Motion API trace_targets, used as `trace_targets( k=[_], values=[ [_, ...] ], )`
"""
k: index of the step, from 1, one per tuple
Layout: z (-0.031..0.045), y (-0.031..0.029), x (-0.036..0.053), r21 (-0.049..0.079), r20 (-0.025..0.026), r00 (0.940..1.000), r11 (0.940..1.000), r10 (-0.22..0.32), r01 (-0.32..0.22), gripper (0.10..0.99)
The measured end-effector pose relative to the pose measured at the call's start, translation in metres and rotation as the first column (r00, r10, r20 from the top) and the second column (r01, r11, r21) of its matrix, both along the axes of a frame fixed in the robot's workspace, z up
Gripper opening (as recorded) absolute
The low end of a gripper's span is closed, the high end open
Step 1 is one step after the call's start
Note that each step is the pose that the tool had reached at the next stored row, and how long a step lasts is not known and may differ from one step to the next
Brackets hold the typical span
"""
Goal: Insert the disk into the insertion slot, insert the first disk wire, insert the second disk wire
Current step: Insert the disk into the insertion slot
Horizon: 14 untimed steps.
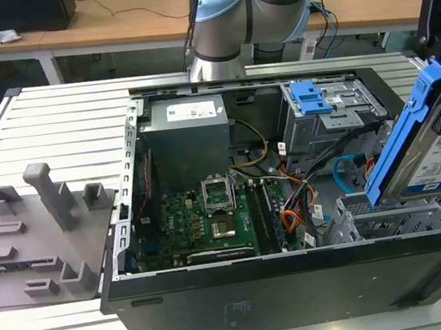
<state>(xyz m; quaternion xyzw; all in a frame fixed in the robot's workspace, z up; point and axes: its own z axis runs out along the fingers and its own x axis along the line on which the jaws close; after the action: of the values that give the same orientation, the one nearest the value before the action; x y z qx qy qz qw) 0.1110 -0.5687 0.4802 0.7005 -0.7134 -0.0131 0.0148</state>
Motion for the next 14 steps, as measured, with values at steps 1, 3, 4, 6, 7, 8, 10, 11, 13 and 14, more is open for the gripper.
trace_targets(
  k=[1,3,4,6,7,8,10,11,13,14],
  values=[
    [-0.0004,0.0000,0.0000,0.000,0.0001,1.0000,1.0000,0.000,0.000,0.369],
    [-0.0014,0.0000,0.0000,0.000,0.0000,1.0000,1.0000,0.000,0.000,0.369],
    [-0.0020,0.0000,0.0000,0.000,0.0001,1.0000,1.0000,0.000,0.000,0.369],
    [-0.0035,0.0000,0.0000,0.000,0.0000,1.0000,1.0000,0.000,0.000,0.369],
    [-0.0042,0.0000,0.0000,0.000,0.0000,1.0000,1.0000,0.000,0.000,0.369],
    [-0.0049,0.0000,0.0000,0.000,0.0001,1.0000,1.0000,0.000,0.000,0.369],
    [-0.0068,0.0000,0.0000,0.000,0.0000,1.0000,1.0000,0.000,0.000,0.369],
    [-0.0079,0.0000,0.0000,0.000,0.0000,1.0000,1.0000,0.000,0.000,0.369],
    [-0.0098,0.0000,0.0000,0.000,0.0001,1.0000,1.0000,0.000,0.000,0.369],
    [-0.0106,0.0000,0.0000,0.000,0.0000,1.0000,1.0000,0.000,0.000,0.369]
  ],
)
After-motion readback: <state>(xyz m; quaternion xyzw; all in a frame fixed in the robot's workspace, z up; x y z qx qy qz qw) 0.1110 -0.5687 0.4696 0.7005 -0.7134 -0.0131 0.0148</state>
